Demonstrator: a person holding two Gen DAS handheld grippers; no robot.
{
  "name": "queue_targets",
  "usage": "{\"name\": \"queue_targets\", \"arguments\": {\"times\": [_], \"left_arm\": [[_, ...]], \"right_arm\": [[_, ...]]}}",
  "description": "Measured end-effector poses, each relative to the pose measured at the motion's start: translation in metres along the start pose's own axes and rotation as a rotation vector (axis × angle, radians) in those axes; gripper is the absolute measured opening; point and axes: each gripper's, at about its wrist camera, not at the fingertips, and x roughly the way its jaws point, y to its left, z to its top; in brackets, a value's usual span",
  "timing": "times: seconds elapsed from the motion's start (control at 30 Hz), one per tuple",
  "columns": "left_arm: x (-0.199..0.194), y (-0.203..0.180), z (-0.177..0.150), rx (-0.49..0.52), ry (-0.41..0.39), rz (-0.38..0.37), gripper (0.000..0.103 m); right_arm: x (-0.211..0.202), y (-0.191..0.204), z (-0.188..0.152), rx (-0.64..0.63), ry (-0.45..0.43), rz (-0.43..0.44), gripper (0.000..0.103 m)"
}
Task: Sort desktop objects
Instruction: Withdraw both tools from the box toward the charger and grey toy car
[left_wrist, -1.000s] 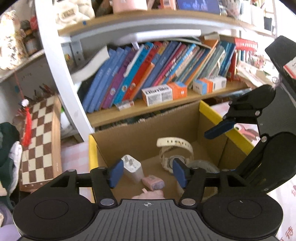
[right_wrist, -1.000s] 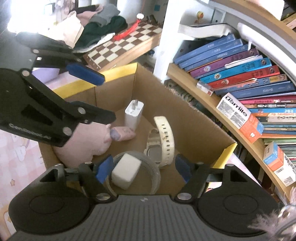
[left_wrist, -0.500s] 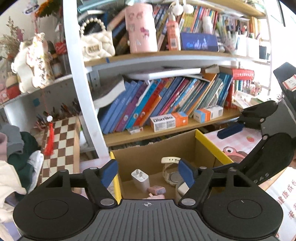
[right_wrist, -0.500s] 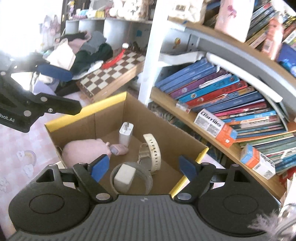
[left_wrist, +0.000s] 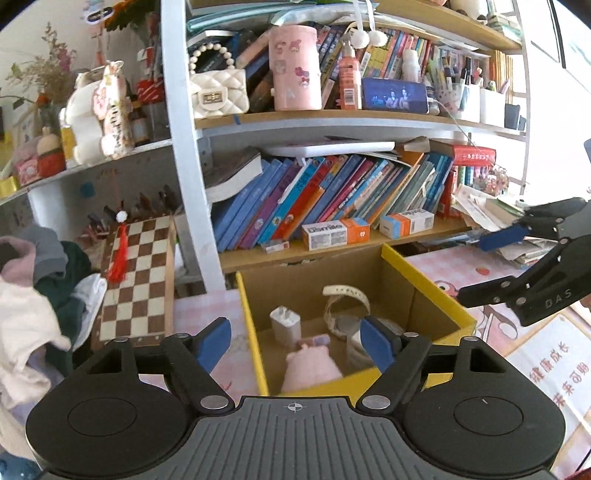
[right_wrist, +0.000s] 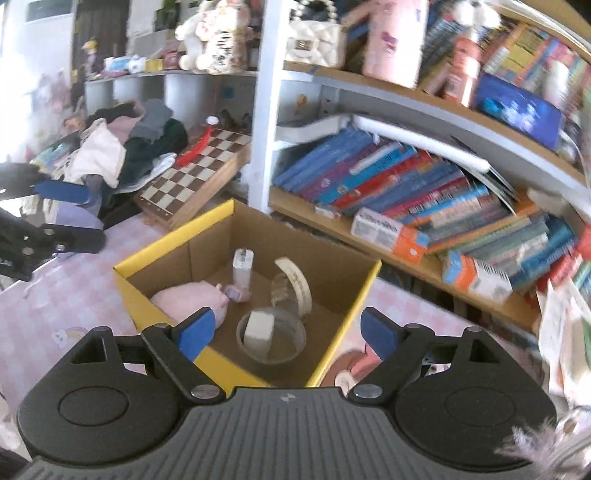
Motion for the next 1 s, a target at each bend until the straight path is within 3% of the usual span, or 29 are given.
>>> {"name": "queue_targets", "arguments": {"times": [0.43, 0.67, 0.87, 1.0], "left_arm": [[-0.027, 0.02, -0.038, -0.026, 0.046, 0.003, 0.08], [-0.032, 0.025, -0.054, -0.025, 0.068, -0.015, 0.08], [-0.033, 0.025, -0.073, -0.027, 0.107, -0.013, 0.088], [-0.033, 0.022, -0.087, -0.026, 0.137, -0.005, 0.091]], "right_arm": [[-0.021, 0.025, -0.052, 0.15, 0.08, -0.082, 0.087], [-0.021, 0.046, -0.068, 0.148, 0.129, -0.124, 0.089], [-0.02, 0.066, -0.085, 0.156, 0.172, -0.176, 0.098], [-0.016, 0.08, -0.102, 0.169, 0.221, -0.205, 0.098]]}}
